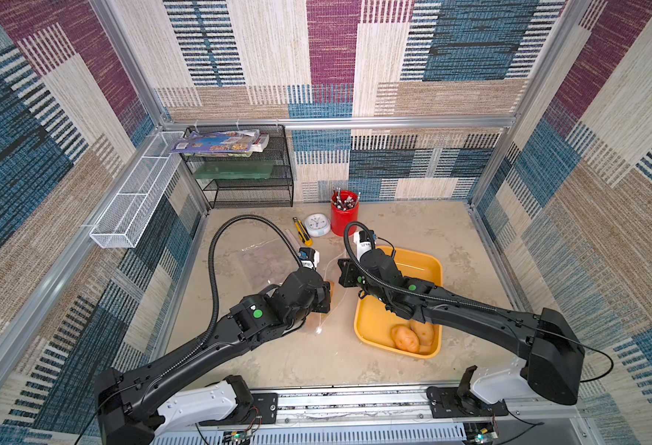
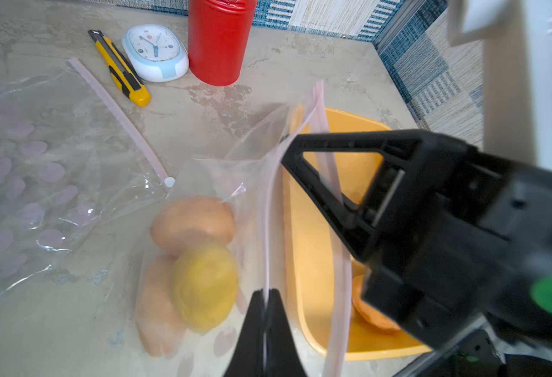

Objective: Put the potatoes into a zipper bag and zip it
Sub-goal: Adjust the zipper food storage bag at the center of the board.

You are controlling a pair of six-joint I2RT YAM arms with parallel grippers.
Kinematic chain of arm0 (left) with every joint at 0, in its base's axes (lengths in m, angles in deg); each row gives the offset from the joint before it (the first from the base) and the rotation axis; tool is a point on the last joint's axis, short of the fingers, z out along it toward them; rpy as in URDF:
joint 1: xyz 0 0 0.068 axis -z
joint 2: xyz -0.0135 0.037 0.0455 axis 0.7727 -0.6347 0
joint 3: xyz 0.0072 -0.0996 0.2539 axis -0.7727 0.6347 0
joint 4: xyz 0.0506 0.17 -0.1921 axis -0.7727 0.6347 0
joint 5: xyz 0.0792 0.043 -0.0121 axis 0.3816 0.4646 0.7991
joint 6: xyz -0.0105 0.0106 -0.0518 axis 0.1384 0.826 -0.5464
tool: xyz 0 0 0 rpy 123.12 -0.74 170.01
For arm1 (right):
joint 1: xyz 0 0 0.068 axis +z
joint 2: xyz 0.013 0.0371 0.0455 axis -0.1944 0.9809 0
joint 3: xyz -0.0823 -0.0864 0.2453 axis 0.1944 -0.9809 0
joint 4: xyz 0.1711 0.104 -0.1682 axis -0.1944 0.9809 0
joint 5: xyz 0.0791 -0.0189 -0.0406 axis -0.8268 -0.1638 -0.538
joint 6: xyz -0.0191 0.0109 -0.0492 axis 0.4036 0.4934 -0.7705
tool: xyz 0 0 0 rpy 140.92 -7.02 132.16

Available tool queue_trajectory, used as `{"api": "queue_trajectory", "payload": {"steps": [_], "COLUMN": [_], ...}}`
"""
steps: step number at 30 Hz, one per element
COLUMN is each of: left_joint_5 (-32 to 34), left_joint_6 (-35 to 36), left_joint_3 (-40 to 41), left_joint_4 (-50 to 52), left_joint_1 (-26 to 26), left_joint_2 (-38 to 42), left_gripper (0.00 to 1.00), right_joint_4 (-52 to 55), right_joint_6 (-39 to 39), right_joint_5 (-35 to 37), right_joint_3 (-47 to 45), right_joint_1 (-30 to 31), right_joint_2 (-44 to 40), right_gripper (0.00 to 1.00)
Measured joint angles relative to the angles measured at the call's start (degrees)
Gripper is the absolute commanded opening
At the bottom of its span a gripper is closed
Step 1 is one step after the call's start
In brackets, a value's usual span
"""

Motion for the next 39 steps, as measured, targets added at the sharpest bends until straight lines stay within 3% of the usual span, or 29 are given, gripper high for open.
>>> {"api": "queue_trajectory", "payload": {"steps": [11,14,23,26,30,35,39], "left_joint_5": [-2.69,-2.73,-2.49,-2.47,-2.27,-2.01,-1.55], "left_joint_6": [-5.38,-5.79,-8.57,-9.14,-10.01,-10.27,-10.27], "left_joint_3": [-3.76,-5.31,-0.72,-0.26,1.36,2.34,2.51], "left_joint_4": [-0.92,-1.07,-3.85,-5.35,-6.29,-6.86,-6.93], "left_joint_1": [-0.02,0.0,-0.5,-0.9,-1.16,-1.88,-2.25], "left_joint_2": [-3.61,-4.39,-5.03,-5.38,-6.1,-6.14,-5.86], "left_gripper": [0.0,0.0,0.0,0.0,0.0,0.0,0.0], "right_joint_4": [3.69,5.49,8.57,8.55,9.31,9.35,6.75], "right_joint_6": [-5.6,-5.97,-6.73,-6.8,-7.02,-7.02,-6.99], "right_joint_5": [-8.17,-9.84,-11.89,-12.48,-12.46,-12.22,-9.77], "right_joint_3": [9.97,12.24,12.04,10.73,9.31,4.7,-2.97], "right_joint_1": [-4.22,-4.83,-6.03,-6.4,-6.84,-7.02,-6.95], "right_joint_2": [5.57,5.81,4.68,3.23,1.11,-6.19,-15.3], "right_gripper": [0.01,0.08,0.36,0.61,0.78,0.94,0.99]}}
